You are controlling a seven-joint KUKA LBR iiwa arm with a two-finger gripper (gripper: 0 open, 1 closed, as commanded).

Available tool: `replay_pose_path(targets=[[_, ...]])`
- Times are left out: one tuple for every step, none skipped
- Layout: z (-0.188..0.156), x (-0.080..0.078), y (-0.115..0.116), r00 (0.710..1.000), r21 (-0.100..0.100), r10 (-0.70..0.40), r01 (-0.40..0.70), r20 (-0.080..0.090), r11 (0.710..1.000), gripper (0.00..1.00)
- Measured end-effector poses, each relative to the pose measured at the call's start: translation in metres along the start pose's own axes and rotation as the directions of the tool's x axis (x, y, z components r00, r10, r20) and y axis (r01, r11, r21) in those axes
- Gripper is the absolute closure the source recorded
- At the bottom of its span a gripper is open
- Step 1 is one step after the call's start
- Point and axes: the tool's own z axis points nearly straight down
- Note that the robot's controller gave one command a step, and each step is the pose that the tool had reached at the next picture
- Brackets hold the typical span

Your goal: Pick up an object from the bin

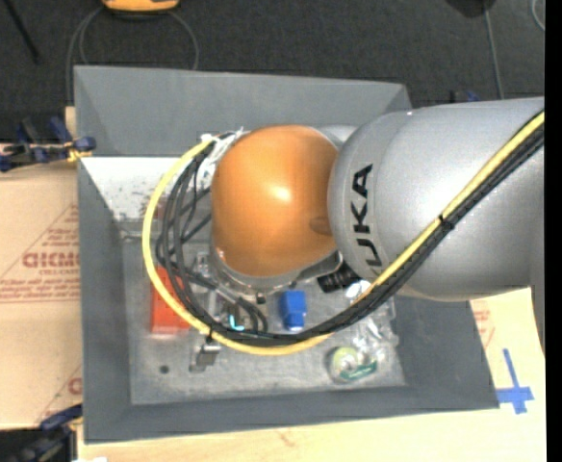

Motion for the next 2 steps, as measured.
replay_pose_path(targets=[[0.154,-0.062,-0.068,0.996,-0.002,-0.09,0.09,0.013,0.996,0.0],[0.16,-0.107,-0.103,0.989,-0.007,-0.145,0.145,0.012,0.989,0.0]])
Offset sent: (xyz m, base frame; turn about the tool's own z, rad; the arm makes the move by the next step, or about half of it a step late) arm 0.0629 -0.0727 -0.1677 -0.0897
